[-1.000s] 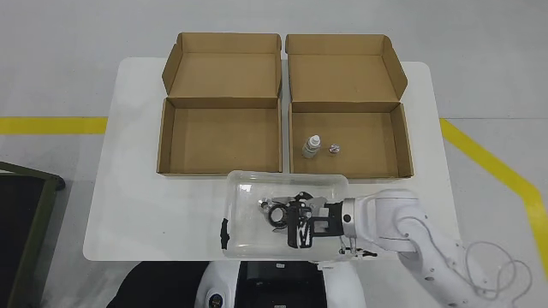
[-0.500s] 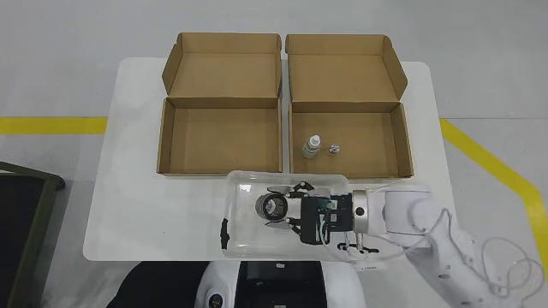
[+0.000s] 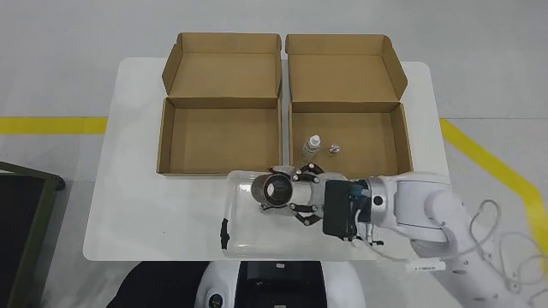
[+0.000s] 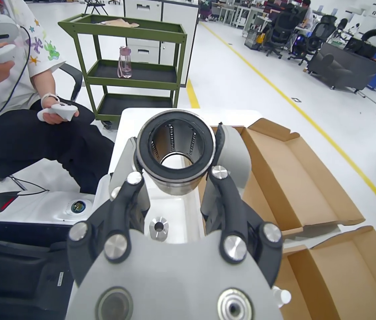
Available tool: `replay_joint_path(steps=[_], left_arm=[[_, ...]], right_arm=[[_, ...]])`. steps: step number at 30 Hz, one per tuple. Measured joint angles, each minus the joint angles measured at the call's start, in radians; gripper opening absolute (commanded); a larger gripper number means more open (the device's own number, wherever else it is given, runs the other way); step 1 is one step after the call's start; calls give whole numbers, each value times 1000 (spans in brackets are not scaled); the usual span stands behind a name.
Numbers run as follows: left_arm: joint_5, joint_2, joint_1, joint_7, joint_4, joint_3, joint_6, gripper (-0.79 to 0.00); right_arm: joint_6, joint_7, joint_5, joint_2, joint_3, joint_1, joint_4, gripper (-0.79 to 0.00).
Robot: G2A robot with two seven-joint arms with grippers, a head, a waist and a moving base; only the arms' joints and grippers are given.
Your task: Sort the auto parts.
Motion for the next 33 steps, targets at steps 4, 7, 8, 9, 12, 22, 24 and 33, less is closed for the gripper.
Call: replay_joint_path(steps=[4,7,8,9,12,22,24,33], left_arm=[[0,0,0,0,0,0,0,0],[0,0,0,0,0,0,0,0],[0,0,0,0,0,0,0,0],[0,0,0,0,0,0,0,0],[0,0,0,0,0,0,0,0],[0,0,0,0,0,0,0,0],[0,0,0,0,0,0,0,0],[0,0,0,0,0,0,0,0]], right_arm=[[12,-21,21,-1,19,10,-9,-785],[20,-36,35,-2,33,17,-15,-785],[23,-39,38,-2,37,19,-17,-785],[26,-42,41,-3,41,21,-20,-785],[35,-52,45,-4,52,26,-25,-785],[63,-93,58,-9,80,40,-29,-785],[68,-103,61,-10,83,43,-28,-785],[99,-148,65,-17,100,55,-24,-785]])
